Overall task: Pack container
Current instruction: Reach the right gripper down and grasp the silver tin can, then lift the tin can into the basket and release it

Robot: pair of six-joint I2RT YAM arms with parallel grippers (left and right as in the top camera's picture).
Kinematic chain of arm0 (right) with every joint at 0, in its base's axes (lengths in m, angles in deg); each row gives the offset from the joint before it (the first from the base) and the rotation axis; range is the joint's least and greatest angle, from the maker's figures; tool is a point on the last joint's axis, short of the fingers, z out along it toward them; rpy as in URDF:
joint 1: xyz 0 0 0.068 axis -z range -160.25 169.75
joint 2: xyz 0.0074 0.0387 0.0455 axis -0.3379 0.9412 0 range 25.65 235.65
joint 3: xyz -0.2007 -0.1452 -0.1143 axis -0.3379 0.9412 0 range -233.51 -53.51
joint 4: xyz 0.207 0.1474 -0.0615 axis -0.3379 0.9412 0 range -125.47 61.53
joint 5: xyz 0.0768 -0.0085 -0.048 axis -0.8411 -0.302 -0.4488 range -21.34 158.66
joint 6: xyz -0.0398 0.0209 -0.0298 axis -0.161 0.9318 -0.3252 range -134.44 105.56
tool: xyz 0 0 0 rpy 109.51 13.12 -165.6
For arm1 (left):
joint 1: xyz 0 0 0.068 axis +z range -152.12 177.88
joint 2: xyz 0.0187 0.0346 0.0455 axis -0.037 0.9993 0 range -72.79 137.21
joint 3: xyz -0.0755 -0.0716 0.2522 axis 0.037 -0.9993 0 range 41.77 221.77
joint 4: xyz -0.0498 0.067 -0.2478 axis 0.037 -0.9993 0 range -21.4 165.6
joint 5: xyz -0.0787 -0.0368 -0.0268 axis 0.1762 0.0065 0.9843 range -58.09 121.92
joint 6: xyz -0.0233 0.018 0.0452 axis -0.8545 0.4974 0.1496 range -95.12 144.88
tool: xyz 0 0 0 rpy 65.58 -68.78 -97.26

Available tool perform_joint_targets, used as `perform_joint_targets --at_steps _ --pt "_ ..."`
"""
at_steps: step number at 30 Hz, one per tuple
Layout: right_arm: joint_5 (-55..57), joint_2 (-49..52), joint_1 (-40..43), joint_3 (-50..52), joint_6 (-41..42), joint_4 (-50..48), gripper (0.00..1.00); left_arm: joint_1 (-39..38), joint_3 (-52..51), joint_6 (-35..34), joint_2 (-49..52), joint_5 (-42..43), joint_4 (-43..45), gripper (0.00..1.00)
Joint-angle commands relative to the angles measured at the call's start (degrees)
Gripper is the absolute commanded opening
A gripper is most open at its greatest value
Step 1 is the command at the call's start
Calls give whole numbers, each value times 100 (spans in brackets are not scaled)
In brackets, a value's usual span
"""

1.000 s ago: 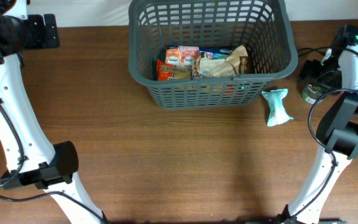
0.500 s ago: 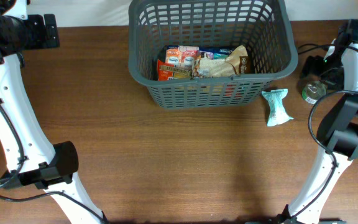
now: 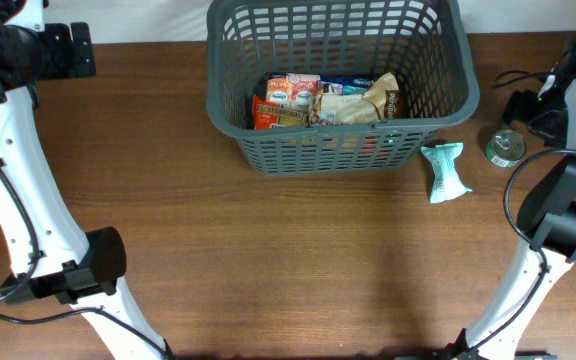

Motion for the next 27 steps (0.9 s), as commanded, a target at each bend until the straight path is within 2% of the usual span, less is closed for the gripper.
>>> perform_joint_targets --at_steps 1,8,27 --pt "90 -151 -120 212 -11 -107 89 13 -33 -55 -52 -44 -9 99" --pt "372 -151 -66 780 9 -415 89 13 -33 -55 -52 -44 -9 99" --pt "90 -151 -46 1419 9 -929 87 13 -33 -55 -52 -44 -9 99"
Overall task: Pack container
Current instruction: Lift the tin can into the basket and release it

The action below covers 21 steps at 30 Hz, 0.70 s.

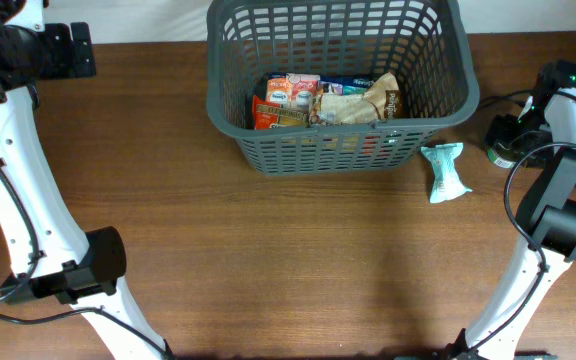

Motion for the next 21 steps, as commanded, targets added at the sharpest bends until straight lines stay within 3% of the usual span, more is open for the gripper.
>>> perform_joint_targets --at_steps 1,6,11,21 --pt "-22 -146 0 57 22 -66 86 13 -33 -55 -52 -44 -9 99" --pt "-24 -146 0 57 31 -142 79 13 -33 -55 -52 -44 -9 99" --pt "-26 -146 0 57 68 -105 49 13 -33 -55 -52 -44 -9 99" --pt "-350 -603 0 -717 70 850 39 13 -33 -55 -52 -44 -7 99"
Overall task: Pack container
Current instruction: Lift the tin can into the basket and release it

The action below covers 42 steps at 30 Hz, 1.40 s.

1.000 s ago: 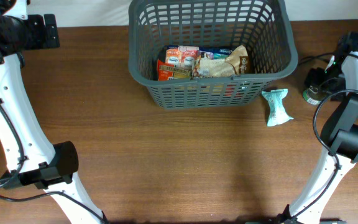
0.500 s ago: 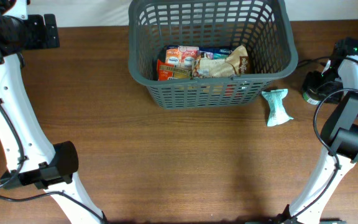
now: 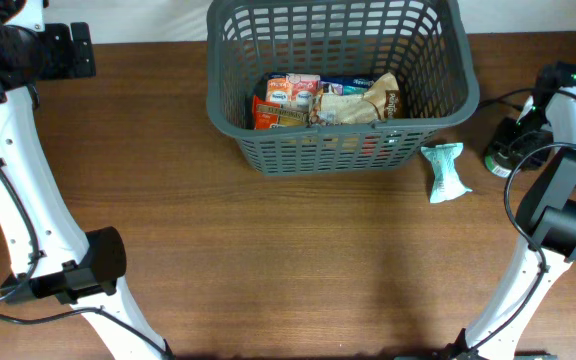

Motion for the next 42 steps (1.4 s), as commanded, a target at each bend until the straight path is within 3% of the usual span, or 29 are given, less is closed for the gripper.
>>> perform_joint_targets --at_steps 1,8,12,20,25,29,32,42 --pt "-149 -748 0 -660 109 225 38 13 -33 -55 -52 -44 -9 99" --pt "-160 -2179 -13 -1770 308 831 38 13 -33 -55 -52 -44 -9 99" --pt "-481 -3058 -203 -2295 304 1134 28 13 -33 -55 -52 -44 -9 99" --pt "-603 -4138 -1596 -2371 278 1325 24 13 -33 -55 -52 -44 -9 99" --pt "-597 -3971 -2916 -2092 282 1274 19 13 -33 -55 -52 -44 -9 99" --pt "-251 -3644 -3589 -1606 282 577 25 13 -33 -55 -52 -44 -9 99" --pt "-59 -3294 -3814 -1285 280 160 29 13 -33 -55 -52 -44 -9 99" --pt "-354 -1436 -3864 -772 282 -275 29 13 -33 -55 -52 -44 -9 99"
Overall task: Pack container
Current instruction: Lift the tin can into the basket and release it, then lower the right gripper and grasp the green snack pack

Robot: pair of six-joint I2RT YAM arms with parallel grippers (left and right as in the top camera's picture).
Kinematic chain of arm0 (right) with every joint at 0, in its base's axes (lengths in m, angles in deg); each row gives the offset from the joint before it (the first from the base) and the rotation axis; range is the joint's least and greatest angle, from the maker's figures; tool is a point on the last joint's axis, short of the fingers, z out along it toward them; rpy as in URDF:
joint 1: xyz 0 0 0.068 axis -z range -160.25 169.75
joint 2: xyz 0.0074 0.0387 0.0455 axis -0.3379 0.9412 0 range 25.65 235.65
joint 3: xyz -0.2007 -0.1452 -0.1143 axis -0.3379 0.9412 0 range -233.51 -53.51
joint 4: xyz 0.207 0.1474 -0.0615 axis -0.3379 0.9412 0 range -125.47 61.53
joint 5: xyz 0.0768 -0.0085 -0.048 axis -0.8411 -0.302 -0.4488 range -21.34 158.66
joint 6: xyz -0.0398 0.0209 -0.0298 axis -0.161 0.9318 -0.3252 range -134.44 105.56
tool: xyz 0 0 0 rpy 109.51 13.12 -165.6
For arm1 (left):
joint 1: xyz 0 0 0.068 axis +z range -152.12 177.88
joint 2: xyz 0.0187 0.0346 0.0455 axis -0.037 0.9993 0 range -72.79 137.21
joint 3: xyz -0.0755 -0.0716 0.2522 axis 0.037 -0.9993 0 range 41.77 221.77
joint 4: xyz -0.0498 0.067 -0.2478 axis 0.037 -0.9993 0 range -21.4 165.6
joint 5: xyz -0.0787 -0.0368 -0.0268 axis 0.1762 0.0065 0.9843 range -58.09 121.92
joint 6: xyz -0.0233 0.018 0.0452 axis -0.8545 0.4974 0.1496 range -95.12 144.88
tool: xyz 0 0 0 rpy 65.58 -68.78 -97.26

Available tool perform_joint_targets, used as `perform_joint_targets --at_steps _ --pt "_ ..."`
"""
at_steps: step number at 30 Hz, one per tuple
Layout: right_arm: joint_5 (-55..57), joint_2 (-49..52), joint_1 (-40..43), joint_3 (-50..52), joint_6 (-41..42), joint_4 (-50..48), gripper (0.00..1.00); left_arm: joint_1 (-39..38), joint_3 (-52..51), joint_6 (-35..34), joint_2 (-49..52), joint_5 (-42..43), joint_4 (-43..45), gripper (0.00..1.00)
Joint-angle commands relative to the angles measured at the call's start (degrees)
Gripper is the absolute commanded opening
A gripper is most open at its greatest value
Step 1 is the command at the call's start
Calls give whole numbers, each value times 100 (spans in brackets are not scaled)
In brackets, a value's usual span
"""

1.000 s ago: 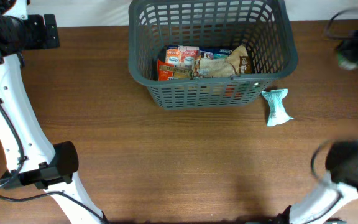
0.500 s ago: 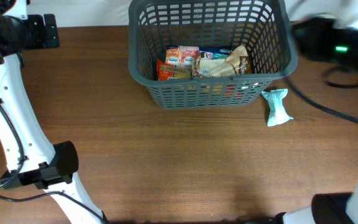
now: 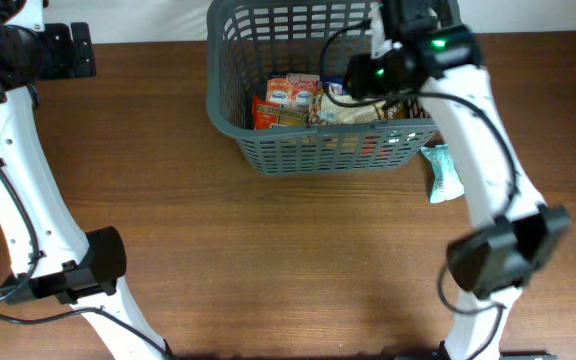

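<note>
The grey plastic basket (image 3: 230,128) stands at the back middle of the table with several snack packets (image 3: 288,100) inside. My right gripper (image 3: 360,78) hangs over the basket's right half, above the packets. Its fingers are hidden under the dark wrist body. The small metal can shows nowhere on the table or among the packets, so it is hidden beneath that gripper. A teal packet (image 3: 446,172) lies on the table just right of the basket's front corner. My left gripper (image 3: 73,50) sits at the far back left, away from everything.
The right arm's white links (image 3: 488,170) stretch from the front right across the teal packet's side up to the basket. The left arm's links (image 3: 28,200) run along the table's left edge. Brown tabletop lies in front of the basket.
My right gripper was down at the metal can on the table's far right. Now it is over the basket's right half, and the can is gone from its spot.
The can first stood alone at the far right with my right gripper behind it. The gripper then came down beside the can and closed in around it. By now the can has left the table and the gripper hangs over the basket. The left arm stayed still.
</note>
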Motion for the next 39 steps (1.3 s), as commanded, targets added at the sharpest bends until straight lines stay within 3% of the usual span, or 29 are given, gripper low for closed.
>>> perform_joint_targets --at_steps 1,3,5,8,13,15,19,22,31,39 --pt "-232 671 -4 22 26 -22 28 13 -33 -55 -52 -44 -7 99" --pt "-396 927 -4 22 24 0 30 13 -33 -55 -52 -44 -7 99" --pt "-455 1049 -4 22 24 52 50 13 -33 -55 -52 -44 -7 99" --pt "-446 946 4 -83 20 76 72 13 -33 -55 -52 -44 -7 99" --pt "-444 448 98 -750 -57 363 84 13 -33 -55 -52 -44 -7 99" --pt "-444 238 146 -1150 -142 468 93 13 -33 -55 -52 -44 -7 99" --pt "-179 -166 243 -1969 -284 763 84 13 -33 -55 -52 -44 -7 99" --pt "540 -442 431 -2503 -280 1078 84 13 -33 -55 -52 -44 -7 99" --pt "1086 -841 1867 -2811 122 2065 98 13 -33 -55 -52 -44 -7 99" --pt "472 -457 3257 -2433 129 2520 100 13 -33 -55 -52 -44 -7 99"
